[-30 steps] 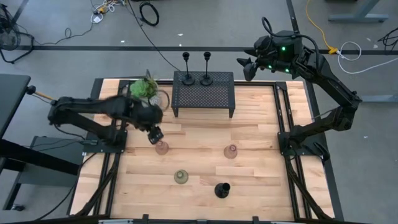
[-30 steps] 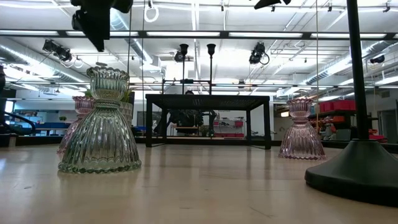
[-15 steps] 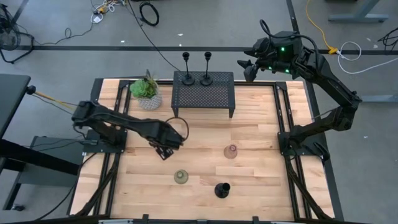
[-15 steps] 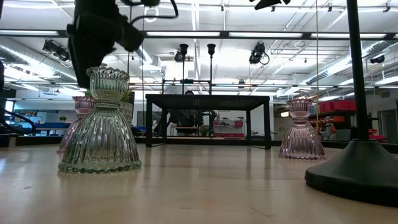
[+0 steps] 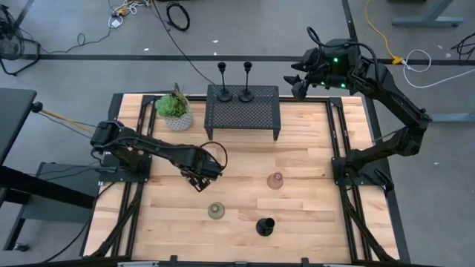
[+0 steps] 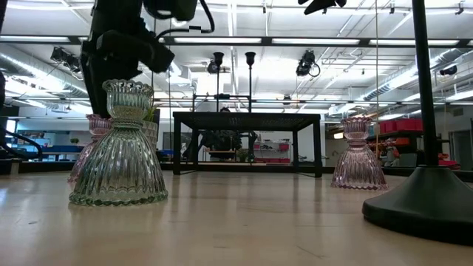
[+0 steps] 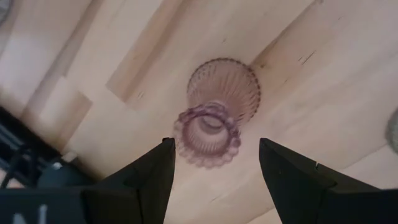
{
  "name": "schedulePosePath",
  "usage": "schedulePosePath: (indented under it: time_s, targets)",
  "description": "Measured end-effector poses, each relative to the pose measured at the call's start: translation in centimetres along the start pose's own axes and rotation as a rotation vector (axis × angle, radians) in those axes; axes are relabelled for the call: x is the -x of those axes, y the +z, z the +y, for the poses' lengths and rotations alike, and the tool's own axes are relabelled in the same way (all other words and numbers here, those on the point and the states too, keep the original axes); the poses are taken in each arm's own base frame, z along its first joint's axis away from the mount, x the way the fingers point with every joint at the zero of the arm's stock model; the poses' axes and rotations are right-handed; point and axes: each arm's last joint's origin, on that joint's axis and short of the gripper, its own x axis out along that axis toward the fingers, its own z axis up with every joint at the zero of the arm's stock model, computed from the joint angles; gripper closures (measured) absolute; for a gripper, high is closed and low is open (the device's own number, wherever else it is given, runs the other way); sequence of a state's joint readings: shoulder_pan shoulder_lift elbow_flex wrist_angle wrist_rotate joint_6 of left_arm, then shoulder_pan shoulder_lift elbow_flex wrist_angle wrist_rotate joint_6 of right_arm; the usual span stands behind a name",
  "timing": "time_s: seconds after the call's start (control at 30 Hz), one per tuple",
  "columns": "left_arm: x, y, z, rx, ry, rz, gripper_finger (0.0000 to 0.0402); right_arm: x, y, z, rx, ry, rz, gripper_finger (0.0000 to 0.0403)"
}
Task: Pick & Place candle stick holders
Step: Put the left pink glass candle holder on the shelf
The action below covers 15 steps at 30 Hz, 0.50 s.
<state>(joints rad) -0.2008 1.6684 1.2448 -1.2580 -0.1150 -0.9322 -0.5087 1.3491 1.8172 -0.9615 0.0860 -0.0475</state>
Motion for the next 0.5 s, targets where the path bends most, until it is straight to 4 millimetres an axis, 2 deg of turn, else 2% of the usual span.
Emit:
schedulePosePath:
  time_s: [0.2, 0.5]
  targets:
    - [-2.9, -0.8, 0.2, -0.002, -0.022, 0.072, 0.0166, 0.0, 0.0, 0.0, 0.000, 0.000, 0.000, 0.0154]
    - [-2.6, -0.6, 0.1, -0.006, -0.044, 0.016, 0.0169, 0.0, 0.0, 0.0, -0.006, 0.000, -0.001, 0.0154]
